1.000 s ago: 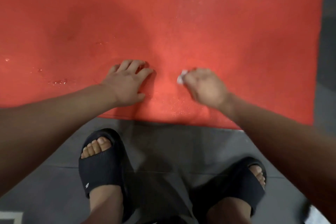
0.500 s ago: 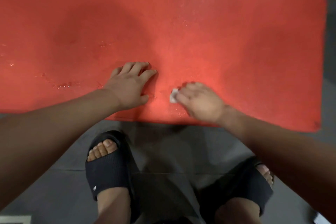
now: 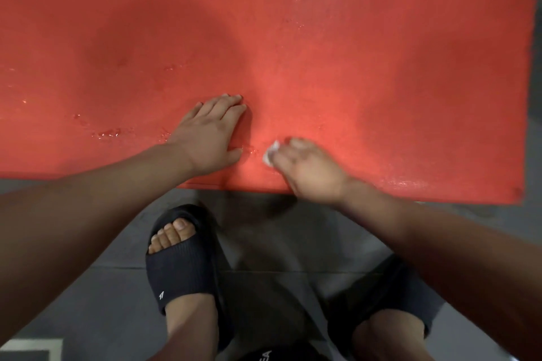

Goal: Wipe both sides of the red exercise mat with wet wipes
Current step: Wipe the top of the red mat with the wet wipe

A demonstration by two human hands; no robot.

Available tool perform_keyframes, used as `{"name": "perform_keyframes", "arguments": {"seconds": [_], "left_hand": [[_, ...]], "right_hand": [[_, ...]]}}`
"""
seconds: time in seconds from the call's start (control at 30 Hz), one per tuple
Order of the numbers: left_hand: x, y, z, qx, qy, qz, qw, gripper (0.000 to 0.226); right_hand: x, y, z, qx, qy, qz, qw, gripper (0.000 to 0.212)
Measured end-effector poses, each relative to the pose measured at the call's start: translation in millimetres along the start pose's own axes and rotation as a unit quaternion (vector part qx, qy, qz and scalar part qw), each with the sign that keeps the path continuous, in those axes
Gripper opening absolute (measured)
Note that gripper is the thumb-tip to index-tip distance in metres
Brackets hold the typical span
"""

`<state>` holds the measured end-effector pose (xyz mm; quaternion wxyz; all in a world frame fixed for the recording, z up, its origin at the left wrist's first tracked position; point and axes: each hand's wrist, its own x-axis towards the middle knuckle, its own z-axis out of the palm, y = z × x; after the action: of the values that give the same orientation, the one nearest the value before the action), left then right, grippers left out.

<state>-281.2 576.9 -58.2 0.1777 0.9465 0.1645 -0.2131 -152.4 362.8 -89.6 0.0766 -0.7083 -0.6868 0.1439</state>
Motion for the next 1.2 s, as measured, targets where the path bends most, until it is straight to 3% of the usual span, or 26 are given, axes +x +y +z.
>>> {"name": "perform_keyframes", "arguments": {"seconds": [0.07, 0.13, 0.2, 0.27, 0.3, 0.37, 0.47, 0.53, 0.63, 0.7, 0.77, 0.9, 0.97, 1.03, 1.13, 1.2], "left_hand": [[-1, 0, 1, 0.003, 0.000, 0.003, 1.000, 0.094], [-1, 0, 1, 0.007, -0.002, 0.004, 1.000, 0.093], [-1, 1, 0, 0.008, -0.007, 0.002, 1.000, 0.093], [-1, 3, -3, 0.011, -0.010, -0.002, 1.000, 0.093], [-2, 5, -4, 0.012, -0.012, -0.004, 1.000, 0.093], [-2, 7, -4, 0.013, -0.013, -0.007, 1.000, 0.092], [-4, 11, -3, 0.015, -0.012, -0.018, 1.000, 0.092], [-5, 16, -1, 0.005, -0.008, -0.031, 0.999, 0.090], [-7, 19, 1, 0.004, -0.004, -0.036, 0.999, 0.087], [-8, 19, 1, 0.008, -0.006, -0.039, 0.999, 0.087], [-8, 21, 0, 0.016, -0.002, -0.039, 0.999, 0.086], [-12, 33, 3, 0.034, 0.031, -0.004, 0.999, 0.080], [-15, 39, 8, 0.027, 0.010, 0.007, 1.000, 0.080], [-17, 41, 12, 0.023, -0.009, 0.002, 1.000, 0.083], [-17, 38, 13, 0.023, -0.003, 0.004, 1.000, 0.085], [-16, 36, 12, 0.030, -0.006, 0.009, 1.000, 0.085]], "right_hand": [[-24, -2, -5, -0.015, -0.037, -0.084, 0.996, 0.025], [-22, 20, -11, -0.057, -0.052, -0.090, 0.993, 0.025], [-5, 44, -18, -0.080, 0.004, 0.032, 0.996, 0.024], [13, 51, -24, -0.070, 0.072, 0.191, 0.976, 0.027], [18, 43, -21, -0.060, 0.089, 0.229, 0.967, 0.031], [18, 8, -5, -0.044, 0.091, 0.210, 0.972, 0.032], [-13, -44, 21, -0.022, 0.055, 0.082, 0.995, 0.029], [-34, -52, 23, -0.018, 0.064, 0.081, 0.995, 0.022], [-56, -36, 14, -0.047, 0.116, 0.229, 0.965, 0.017], [-64, -32, 11, -0.025, 0.160, 0.395, 0.904, 0.017], [-54, -48, 17, -0.011, 0.174, 0.479, 0.860, 0.013], [-22, -102, 33, 0.058, 0.146, 0.366, 0.917, 0.016], [-33, -97, 30, 0.073, 0.148, 0.360, 0.918, 0.023], [-65, -78, 24, 0.057, 0.157, 0.424, 0.890, 0.026], [-122, -42, 12, 0.077, 0.185, 0.574, 0.794, 0.022], [-135, -34, 14, 0.095, 0.217, 0.628, 0.741, 0.017]]}}
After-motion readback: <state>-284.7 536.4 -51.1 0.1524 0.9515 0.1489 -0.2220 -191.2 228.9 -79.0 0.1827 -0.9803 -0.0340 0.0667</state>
